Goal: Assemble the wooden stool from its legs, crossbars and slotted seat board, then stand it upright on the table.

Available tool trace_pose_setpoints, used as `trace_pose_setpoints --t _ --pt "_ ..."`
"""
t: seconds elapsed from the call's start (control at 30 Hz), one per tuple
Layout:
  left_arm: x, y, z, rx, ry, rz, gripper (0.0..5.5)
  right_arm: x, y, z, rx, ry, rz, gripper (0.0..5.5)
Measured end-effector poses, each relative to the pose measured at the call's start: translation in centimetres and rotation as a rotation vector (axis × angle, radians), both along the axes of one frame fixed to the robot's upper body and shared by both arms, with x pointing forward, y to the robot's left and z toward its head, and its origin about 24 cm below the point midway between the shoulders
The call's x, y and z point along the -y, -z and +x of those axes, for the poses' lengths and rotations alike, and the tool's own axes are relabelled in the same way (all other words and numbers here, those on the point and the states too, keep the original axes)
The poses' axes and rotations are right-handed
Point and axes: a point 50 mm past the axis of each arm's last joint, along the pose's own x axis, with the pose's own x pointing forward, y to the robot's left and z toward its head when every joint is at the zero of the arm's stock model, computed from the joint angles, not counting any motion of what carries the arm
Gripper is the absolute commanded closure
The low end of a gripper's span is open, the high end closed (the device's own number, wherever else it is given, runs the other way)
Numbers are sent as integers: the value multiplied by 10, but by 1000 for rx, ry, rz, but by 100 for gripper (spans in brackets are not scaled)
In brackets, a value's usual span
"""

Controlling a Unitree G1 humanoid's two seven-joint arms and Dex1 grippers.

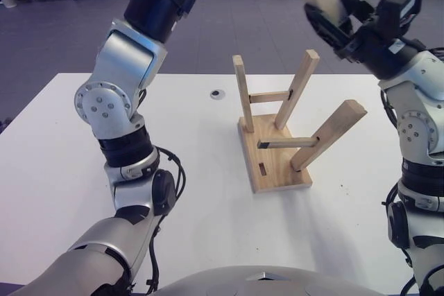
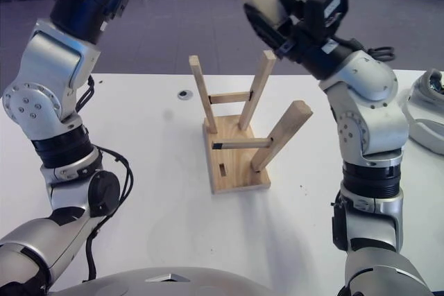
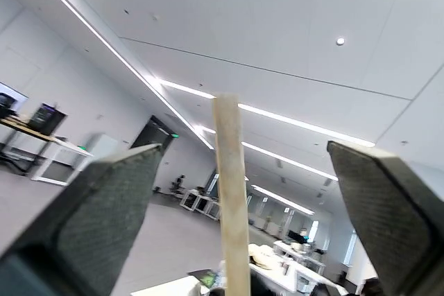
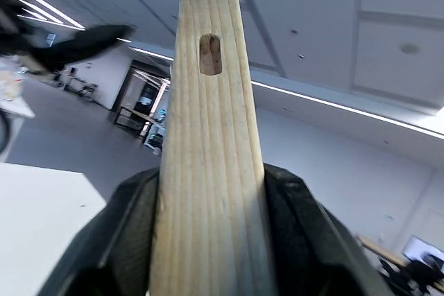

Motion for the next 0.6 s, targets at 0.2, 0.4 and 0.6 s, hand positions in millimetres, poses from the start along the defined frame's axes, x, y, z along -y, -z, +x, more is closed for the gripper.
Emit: trace_pose_setpoints --t 0.2,0.4,0.6 --pt "2 -3 -5 1 58 -20 190 -15 9 -7 -2 -68 -62 343" --pt "-1 2 -2 -21 16 0 326 -16 9 -7 16 -60 -82 343" --pt "3 10 2 -44 -18 42 429 -20 10 -8 29 -61 -95 343"
